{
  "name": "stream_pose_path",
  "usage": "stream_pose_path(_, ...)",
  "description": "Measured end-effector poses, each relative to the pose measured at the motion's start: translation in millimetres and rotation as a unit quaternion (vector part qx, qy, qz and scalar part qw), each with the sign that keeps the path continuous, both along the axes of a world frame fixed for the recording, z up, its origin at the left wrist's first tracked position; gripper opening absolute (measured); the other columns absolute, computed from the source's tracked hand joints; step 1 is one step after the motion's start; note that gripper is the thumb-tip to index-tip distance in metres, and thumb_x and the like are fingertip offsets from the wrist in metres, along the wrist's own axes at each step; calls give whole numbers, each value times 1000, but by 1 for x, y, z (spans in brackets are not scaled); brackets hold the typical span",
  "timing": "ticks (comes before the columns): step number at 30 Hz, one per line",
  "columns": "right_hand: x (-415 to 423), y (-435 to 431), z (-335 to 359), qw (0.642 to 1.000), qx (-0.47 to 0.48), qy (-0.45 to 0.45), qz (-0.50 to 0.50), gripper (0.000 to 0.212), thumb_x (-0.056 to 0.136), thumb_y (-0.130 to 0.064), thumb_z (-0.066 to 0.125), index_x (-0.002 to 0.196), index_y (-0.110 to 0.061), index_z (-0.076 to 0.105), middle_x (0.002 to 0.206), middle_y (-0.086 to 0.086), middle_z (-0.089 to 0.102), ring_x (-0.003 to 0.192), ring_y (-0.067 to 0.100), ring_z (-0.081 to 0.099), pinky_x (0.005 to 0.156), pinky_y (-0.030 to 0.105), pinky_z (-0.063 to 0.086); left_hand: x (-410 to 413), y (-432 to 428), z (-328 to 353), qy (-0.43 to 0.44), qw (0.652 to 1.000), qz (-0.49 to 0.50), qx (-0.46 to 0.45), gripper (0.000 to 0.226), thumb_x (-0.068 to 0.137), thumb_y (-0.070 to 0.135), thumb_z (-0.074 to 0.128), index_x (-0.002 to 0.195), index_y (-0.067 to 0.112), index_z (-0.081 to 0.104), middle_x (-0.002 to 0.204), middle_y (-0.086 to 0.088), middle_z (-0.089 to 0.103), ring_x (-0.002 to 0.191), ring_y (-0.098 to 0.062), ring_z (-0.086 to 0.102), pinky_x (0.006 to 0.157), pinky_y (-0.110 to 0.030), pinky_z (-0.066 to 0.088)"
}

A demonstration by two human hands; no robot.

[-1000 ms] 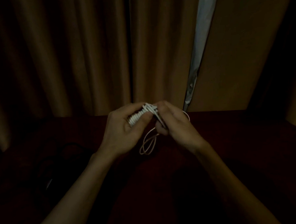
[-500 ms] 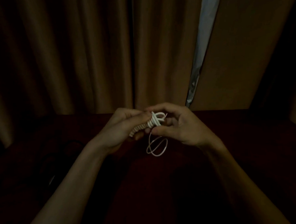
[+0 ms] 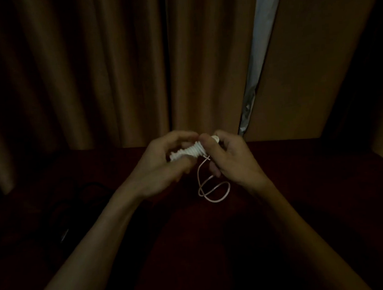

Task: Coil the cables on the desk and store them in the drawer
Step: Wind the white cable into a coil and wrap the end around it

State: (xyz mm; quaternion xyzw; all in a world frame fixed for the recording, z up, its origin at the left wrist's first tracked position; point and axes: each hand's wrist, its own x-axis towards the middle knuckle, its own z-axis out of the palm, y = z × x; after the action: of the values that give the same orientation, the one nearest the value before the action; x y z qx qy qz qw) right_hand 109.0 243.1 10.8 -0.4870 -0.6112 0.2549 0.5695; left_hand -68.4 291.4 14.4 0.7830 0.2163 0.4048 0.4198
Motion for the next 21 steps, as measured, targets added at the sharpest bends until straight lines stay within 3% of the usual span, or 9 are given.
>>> stream_pose_path(2,-3,1,-2,1000,17,6,-22,60,88,-59,57,78,-1,60,45,-2,50,37,9,48,41,23,36,4,-5,1,20,987,48,149,54,80,22,85,129,15,64,108,6,71,93,-5,70,76,-20,53)
stream_pose_path(4,-9,3,-3,999,32,19,-32,66,92,-64,58,73,0,62,49,-1,51,41,8,47,42,24,36,8,-7,0,24,966,82,243,46,80,22,87,122,14,70,105,10,73,94,-3,70,78,-18,53)
stream_pose_path(8,-13,5,-3,998,32,56,-3,74,95,-59,55,81,14,59,54,3,44,42,4,41,42,18,31,8,-2,-4,5,947,131,294,34,85,20,82,117,12,73,100,9,73,89,6,67,75,-9,46)
stream_pose_path(10,-9,4,-2,994,-10,92,63,59,99,-46,50,93,12,61,58,3,38,42,3,35,40,16,28,5,-2,-4,-7,953,141,267,31,88,21,79,118,20,73,104,14,73,94,5,68,79,-13,51)
stream_pose_path(12,-3,3,-1,987,-34,86,129,36,106,-35,47,97,-6,67,60,0,38,47,6,33,44,17,28,1,-1,-3,-29,971,147,188,27,90,23,77,114,35,73,103,20,75,96,2,70,84,-24,57)
stream_pose_path(14,3,4,-3,982,-37,67,175,27,106,-31,48,91,-22,68,62,1,42,53,8,38,52,19,34,-3,3,-2,-45,981,144,124,25,92,25,75,110,41,72,102,20,76,97,-2,72,86,-31,59)
stream_pose_path(15,5,4,-4,980,-36,60,188,24,104,-29,49,91,-23,67,66,3,43,56,9,40,55,20,37,-5,4,-1,-51,984,135,108,22,93,23,74,110,37,74,103,17,77,97,-4,72,84,-31,59)
stream_pose_path(18,8,6,-4,978,-31,60,200,17,99,-19,53,104,-4,58,75,4,46,58,9,45,59,21,40,-7,5,3,-69,994,70,48,16,94,18,70,109,20,78,103,6,78,90,-2,70,76,-18,51)
stream_pose_path(21,10,1,-2,976,-14,73,204,36,97,-11,65,129,-8,51,88,4,59,65,8,56,60,23,45,-4,2,4,-83,995,8,-61,15,91,24,70,98,17,81,88,-5,77,76,-11,67,64,-21,49)
